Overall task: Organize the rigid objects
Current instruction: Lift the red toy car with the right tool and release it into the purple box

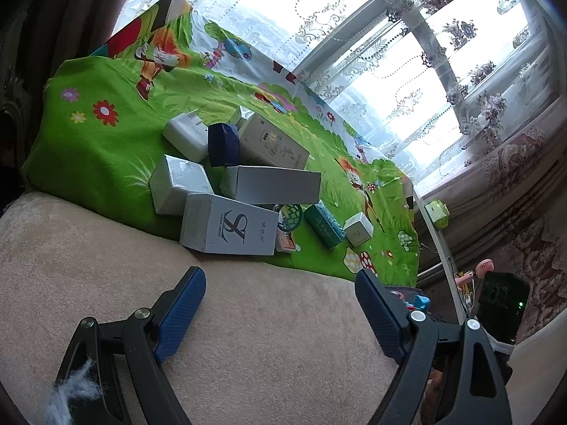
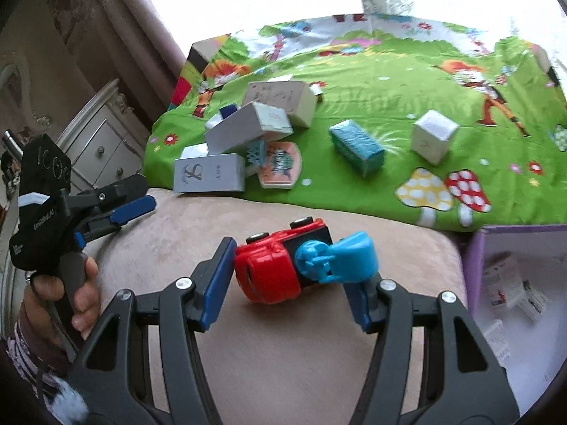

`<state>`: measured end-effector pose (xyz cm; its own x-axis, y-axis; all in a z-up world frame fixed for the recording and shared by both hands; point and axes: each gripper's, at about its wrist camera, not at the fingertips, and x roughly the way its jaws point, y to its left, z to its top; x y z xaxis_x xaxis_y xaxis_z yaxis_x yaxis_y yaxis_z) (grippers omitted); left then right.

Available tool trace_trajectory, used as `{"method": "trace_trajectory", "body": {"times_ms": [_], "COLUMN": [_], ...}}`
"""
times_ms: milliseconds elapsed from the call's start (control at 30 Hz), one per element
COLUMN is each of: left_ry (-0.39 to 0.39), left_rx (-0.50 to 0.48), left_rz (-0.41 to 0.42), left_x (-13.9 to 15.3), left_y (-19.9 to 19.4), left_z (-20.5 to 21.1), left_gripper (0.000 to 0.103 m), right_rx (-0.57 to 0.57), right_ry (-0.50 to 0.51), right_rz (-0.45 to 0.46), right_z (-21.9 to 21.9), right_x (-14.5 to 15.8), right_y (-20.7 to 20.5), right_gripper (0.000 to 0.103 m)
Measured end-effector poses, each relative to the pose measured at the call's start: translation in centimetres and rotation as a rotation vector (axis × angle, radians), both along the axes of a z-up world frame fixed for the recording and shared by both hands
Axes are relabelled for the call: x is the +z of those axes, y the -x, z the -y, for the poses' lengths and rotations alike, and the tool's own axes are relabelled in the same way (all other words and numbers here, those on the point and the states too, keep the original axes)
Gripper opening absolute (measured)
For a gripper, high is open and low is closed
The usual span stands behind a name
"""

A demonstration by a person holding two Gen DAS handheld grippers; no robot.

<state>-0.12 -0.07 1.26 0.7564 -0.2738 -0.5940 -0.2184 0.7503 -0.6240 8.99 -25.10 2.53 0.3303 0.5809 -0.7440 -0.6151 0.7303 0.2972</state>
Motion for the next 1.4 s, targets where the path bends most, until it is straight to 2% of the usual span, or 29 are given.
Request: {"method": "trace_trajectory", "body": {"times_ms": [267,500,667,833,967,1200,1400], "left_ry": [-0.006,-0.010,-0.012,-0.013,-0.015,-0.014,-0.012], "left_rx": [-0.004,-0.009,-0.011,-0.012,-0.013,-0.013,-0.013], "left_rz": [-0.005,-0.009,-0.010,-0.010,-0.011,-0.011,-0.009], "left_x": [0.0,-0.1,-0.1,-0.1,-0.1,-0.1,-0.1], "left_y": [-0.1,-0.2,-0.3,-0.2,-0.3,-0.3,-0.3], "left_z": [0.1,0.1,0.2,0.1,0.2,0.2,0.2], "left_gripper": [0.087,0.087,0.087,0.087,0.087,0.087,0.087], "right_rx": [-0.109,-0.287,-0.443,-0.549,-0.620,-0.668,-0.679], "right_ry": [0.008,0.048,0.098,0.157,0.148,0.152,0.166], "right_rz": [0.011,-0.050,-0.132,-0.240,-0.343,-0.402,-0.401], "right_z": [4.8,12.2,18.3,23.5,26.9,29.0,30.0], "right_x": [0.1,-1.7,-4.3,-7.9,-11.0,-13.5,-13.4], "right_y": [-0.2,-2.0,-4.2,-5.8,-6.7,-7.7,-8.1], "right_gripper": [0.062,0.062,0.062,0.062,0.062,0.062,0.068]}}
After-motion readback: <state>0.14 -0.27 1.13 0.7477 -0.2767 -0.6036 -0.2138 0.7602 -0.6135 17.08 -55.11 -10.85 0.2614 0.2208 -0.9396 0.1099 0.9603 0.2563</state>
